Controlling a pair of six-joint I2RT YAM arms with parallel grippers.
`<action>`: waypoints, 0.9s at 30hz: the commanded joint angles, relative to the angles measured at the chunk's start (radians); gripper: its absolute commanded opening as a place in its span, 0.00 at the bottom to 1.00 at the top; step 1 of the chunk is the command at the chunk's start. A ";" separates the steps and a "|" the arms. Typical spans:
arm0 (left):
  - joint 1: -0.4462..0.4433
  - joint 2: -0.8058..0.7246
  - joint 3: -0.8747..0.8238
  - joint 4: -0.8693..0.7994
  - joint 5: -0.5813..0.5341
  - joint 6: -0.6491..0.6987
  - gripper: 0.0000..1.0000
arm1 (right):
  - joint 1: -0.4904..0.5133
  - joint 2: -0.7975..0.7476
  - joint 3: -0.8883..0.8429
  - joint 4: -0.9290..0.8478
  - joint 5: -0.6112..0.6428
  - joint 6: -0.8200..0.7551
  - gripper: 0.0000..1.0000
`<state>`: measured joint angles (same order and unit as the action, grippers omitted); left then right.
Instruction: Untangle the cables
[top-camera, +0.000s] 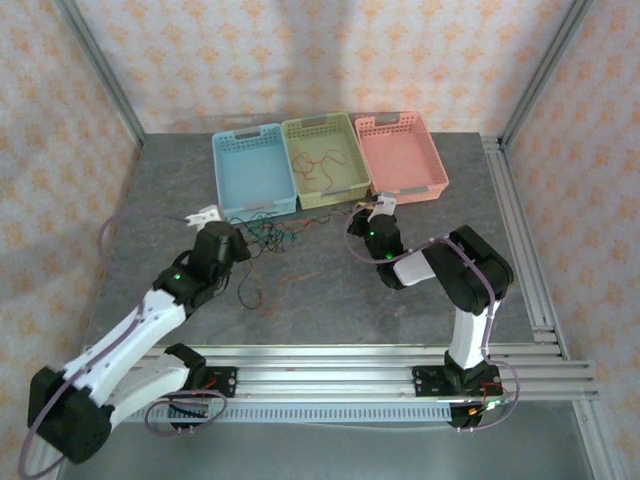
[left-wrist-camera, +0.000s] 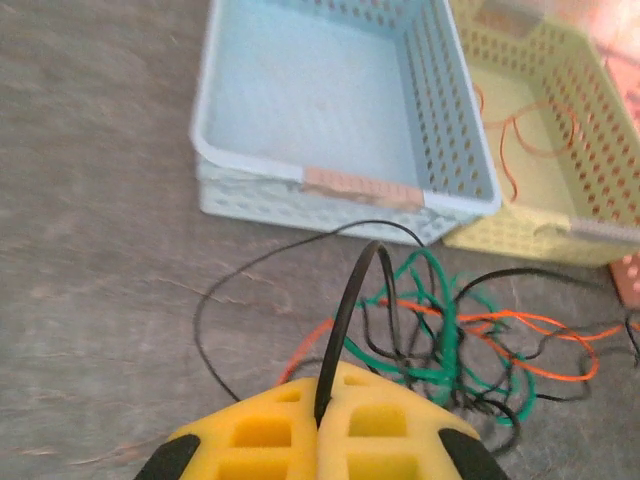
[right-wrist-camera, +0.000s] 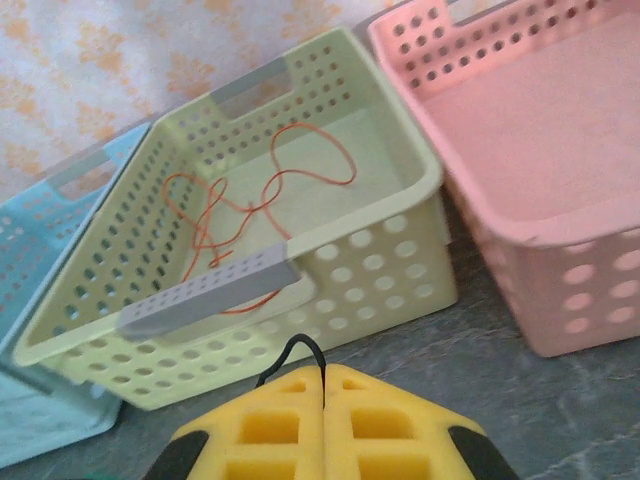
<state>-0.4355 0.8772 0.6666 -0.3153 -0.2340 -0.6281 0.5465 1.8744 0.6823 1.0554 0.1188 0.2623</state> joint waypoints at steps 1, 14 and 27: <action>0.013 -0.116 0.003 -0.153 -0.142 -0.016 0.00 | -0.014 -0.039 -0.018 0.008 0.120 0.021 0.00; 0.014 -0.475 0.105 -0.402 -0.262 -0.008 0.00 | -0.031 -0.040 -0.038 0.000 0.245 0.072 0.00; 0.014 -0.596 0.177 -0.512 -0.500 -0.051 0.00 | -0.115 -0.040 -0.067 -0.035 0.249 0.189 0.00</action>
<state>-0.4294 0.3126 0.7998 -0.7757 -0.5999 -0.6483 0.4603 1.8610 0.6361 1.0451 0.3378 0.3897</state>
